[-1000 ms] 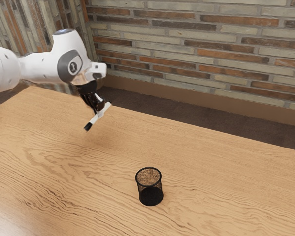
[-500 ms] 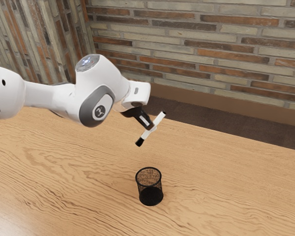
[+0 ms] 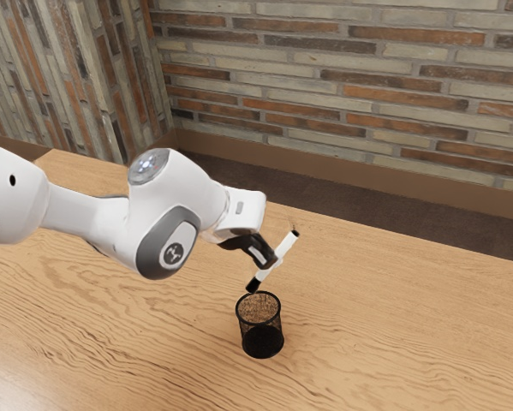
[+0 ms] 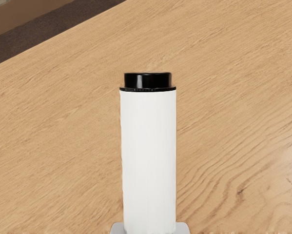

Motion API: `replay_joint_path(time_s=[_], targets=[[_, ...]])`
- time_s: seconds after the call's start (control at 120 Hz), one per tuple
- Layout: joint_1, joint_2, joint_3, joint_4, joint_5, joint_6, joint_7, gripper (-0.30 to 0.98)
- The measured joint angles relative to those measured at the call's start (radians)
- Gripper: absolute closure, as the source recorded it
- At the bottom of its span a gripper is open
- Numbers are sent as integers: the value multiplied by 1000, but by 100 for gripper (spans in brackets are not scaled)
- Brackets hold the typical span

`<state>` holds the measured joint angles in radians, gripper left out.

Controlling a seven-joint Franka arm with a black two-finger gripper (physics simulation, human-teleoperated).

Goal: Put the marker into the pen holder.

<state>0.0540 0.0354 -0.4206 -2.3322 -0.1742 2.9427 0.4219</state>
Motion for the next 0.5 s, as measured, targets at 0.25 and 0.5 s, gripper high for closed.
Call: replay_joint_path(time_s=[0.25,0.5], targets=[[-7,-3,-26,-40,-28,80,8,71],[13,10,-52,-94,-42,144,14,71]])
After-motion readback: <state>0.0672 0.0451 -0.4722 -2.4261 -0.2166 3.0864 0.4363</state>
